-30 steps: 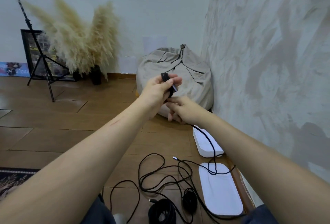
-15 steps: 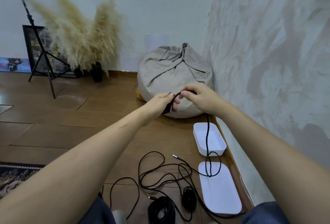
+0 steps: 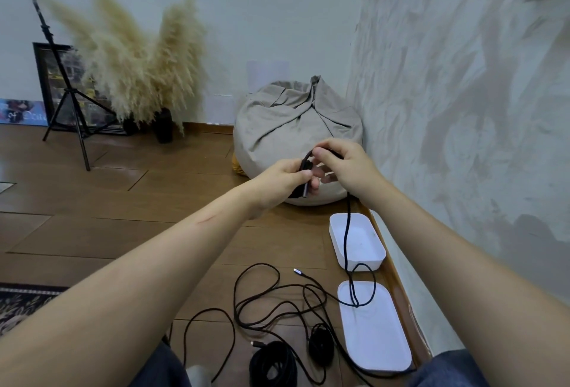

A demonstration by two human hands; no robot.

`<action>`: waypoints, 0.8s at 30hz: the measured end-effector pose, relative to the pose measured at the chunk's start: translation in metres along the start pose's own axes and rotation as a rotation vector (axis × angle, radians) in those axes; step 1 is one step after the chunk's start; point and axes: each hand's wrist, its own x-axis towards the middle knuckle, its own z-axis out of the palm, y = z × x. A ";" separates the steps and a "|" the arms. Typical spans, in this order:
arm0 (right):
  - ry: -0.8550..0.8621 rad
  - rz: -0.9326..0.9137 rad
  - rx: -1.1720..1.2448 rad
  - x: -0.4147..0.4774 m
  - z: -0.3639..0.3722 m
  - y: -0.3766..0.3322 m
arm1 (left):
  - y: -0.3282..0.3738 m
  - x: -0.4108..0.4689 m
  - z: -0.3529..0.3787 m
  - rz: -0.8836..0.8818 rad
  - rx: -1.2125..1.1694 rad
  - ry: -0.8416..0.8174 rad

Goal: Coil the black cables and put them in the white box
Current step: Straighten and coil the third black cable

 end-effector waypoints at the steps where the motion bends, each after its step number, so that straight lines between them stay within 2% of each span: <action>1: 0.000 -0.006 0.003 0.000 0.001 0.000 | -0.001 0.000 0.000 -0.008 -0.018 -0.010; 5: 0.004 -0.005 0.009 0.001 0.000 -0.003 | 0.000 -0.002 0.000 -0.008 -0.055 -0.033; 10: 0.024 -0.001 0.134 -0.001 -0.009 -0.010 | 0.009 -0.005 -0.001 -0.015 -0.126 -0.103; 17: -0.056 0.074 0.235 -0.002 -0.006 0.003 | 0.035 -0.011 0.002 -0.002 -0.289 -0.154; 19: -0.102 0.102 0.247 -0.004 0.001 0.005 | 0.042 -0.009 -0.001 0.045 -0.354 -0.107; 22: -0.182 0.135 0.099 -0.009 0.022 0.005 | 0.043 -0.004 -0.005 0.111 -0.464 0.010; 24: -0.281 0.150 -0.010 -0.013 0.037 0.001 | 0.033 0.002 -0.008 0.127 -0.465 0.147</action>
